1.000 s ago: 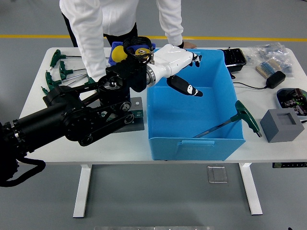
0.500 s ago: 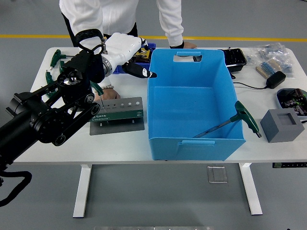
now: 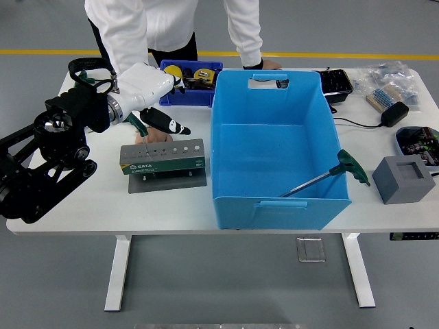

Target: Lift tool from toolbox,place it in box,lift tool from toolbox,place it in box

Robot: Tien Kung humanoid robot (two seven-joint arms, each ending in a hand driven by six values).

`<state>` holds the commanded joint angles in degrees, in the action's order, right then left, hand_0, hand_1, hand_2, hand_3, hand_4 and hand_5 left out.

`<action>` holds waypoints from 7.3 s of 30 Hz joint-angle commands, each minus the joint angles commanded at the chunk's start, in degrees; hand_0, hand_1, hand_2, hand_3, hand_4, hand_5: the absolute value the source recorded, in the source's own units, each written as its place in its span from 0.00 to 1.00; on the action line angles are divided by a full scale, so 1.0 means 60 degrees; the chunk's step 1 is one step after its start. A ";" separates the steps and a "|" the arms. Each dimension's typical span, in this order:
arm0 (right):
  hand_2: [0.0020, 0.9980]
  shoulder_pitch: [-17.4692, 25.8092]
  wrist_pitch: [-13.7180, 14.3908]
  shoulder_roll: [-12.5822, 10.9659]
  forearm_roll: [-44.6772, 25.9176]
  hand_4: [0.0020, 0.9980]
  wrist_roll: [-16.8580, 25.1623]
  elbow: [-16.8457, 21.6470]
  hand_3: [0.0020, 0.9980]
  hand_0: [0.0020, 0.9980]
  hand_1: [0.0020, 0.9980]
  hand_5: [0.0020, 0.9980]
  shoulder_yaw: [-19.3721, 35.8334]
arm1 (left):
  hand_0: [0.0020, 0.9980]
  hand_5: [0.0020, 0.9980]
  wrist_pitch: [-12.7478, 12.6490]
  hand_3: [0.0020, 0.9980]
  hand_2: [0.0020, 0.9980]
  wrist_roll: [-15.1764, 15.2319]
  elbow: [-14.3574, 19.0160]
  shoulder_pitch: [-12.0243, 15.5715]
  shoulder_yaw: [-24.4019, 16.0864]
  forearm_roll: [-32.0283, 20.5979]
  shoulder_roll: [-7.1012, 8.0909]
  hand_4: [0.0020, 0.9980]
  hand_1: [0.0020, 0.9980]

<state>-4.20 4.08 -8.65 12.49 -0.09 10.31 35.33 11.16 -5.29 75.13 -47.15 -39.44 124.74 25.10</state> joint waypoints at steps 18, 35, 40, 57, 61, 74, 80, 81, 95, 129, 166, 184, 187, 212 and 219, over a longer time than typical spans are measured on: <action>0.79 -0.0010 0.0016 -0.0002 -0.0160 1.00 0.0003 0.0000 0.81 0.68 0.68 0.98 -0.0177 | 0.91 0.72 0.0467 0.68 0.83 0.1008 -0.1379 -0.0769 0.1838 0.0876 0.0073 1.00 0.86; 0.79 -0.0018 0.0006 -0.0026 -0.0134 1.00 0.0001 0.0000 0.81 0.67 0.68 0.98 -0.0188 | 0.90 0.73 0.0925 0.53 0.65 0.0935 -0.1945 -0.0949 0.2001 0.0876 0.0095 1.00 0.74; 0.79 -0.0018 0.0010 -0.0027 -0.0114 1.00 -0.0006 0.0000 0.81 0.67 0.68 0.98 -0.0163 | 0.90 0.73 0.0978 0.53 0.65 0.0916 -0.2056 -0.0985 0.2072 0.0876 0.0098 1.00 0.74; 0.79 -0.0068 0.0080 -0.0068 -0.0214 1.00 -0.0024 0.0000 0.81 0.67 0.67 0.98 -0.0347 | 0.88 0.72 0.1065 0.49 0.57 0.0790 -0.2337 -0.1157 0.2487 0.0876 0.0003 1.00 0.65; 0.79 -0.0081 0.0173 -0.0049 -0.0025 1.00 -0.0111 0.0000 0.81 0.66 0.67 0.98 -0.0188 | 0.87 0.72 0.1018 0.47 0.47 0.0782 -0.2325 -0.1209 0.2698 0.0876 -0.0018 1.00 0.57; 0.78 -0.0027 0.0183 -0.0029 -0.0049 1.00 -0.0097 0.0000 0.81 0.66 0.67 0.98 -0.0204 | 0.79 0.71 0.0658 0.33 0.29 0.0967 -0.2497 -0.1301 0.2885 0.0876 -0.0043 1.00 0.34; 0.78 -0.0009 0.0183 -0.0024 -0.0038 1.00 -0.0092 0.0000 0.81 0.66 0.67 0.98 -0.0197 | 0.67 0.67 0.0286 0.27 0.24 0.1053 -0.2600 -0.1311 0.2882 0.0876 -0.0051 1.00 0.28; 0.78 -0.0005 0.0183 -0.0023 -0.0033 1.00 -0.0090 0.0000 0.81 0.66 0.67 0.98 -0.0192 | 0.67 0.67 0.0223 0.27 0.24 0.1075 -0.2619 -0.1309 0.2885 0.0876 -0.0052 1.00 0.28; 0.78 -0.0026 0.0160 -0.0029 0.0006 1.00 -0.0061 0.0000 0.81 0.66 0.67 0.98 -0.0120 | 0.29 0.49 -0.0654 0.16 0.14 0.1338 -0.3004 -0.1331 0.2781 0.0876 -0.0052 0.96 0.14; 0.78 -0.0015 0.0186 -0.0043 0.0180 1.00 -0.0058 0.0000 0.80 0.65 0.66 0.98 0.0067 | 0.10 0.42 -0.3122 0.05 0.03 0.1940 -0.2354 -0.1468 0.1406 0.0876 0.0072 0.85 0.00; 0.78 -0.0037 0.0169 -0.0151 0.0036 1.00 -0.0056 0.0000 0.80 0.65 0.66 0.98 -0.0309 | 0.28 0.48 -0.2719 0.57 0.54 0.2140 -0.2602 -0.1768 0.3223 -0.1600 -0.2391 0.92 0.44; 0.78 -0.0001 0.0154 -0.0132 0.0103 1.00 -0.0044 0.0000 0.80 0.65 0.66 0.98 -0.0178 | 0.79 0.68 -0.1771 0.74 0.93 0.2203 -0.2587 -0.1419 0.2181 -0.1667 -0.2161 1.00 0.88; 0.77 0.0002 0.0159 -0.0119 0.0108 1.00 -0.0035 0.0000 0.80 0.65 0.66 0.98 -0.0132 | 0.83 0.70 -0.1829 0.78 0.98 0.2166 -0.2457 -0.1243 0.1803 -0.1613 -0.2100 1.00 0.92; 0.77 0.0005 0.0215 -0.0022 -0.0165 1.00 0.0089 0.0000 0.80 0.65 0.66 0.98 -0.0111 | 0.75 0.72 -0.3694 0.77 0.84 0.1444 -0.0322 0.4091 -0.5922 -0.6840 -0.3294 1.00 0.78; 0.77 0.0021 0.0232 0.0017 -0.0177 1.00 0.0107 0.0000 0.80 0.65 0.66 0.98 -0.0077 | 0.74 0.77 -0.3268 0.76 0.83 0.1260 -0.0254 0.5177 -0.6784 -0.9677 -0.3854 1.00 0.78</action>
<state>-4.07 5.48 -8.54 11.43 0.55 10.31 34.87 -8.44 2.28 73.60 -16.09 -80.14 66.68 1.98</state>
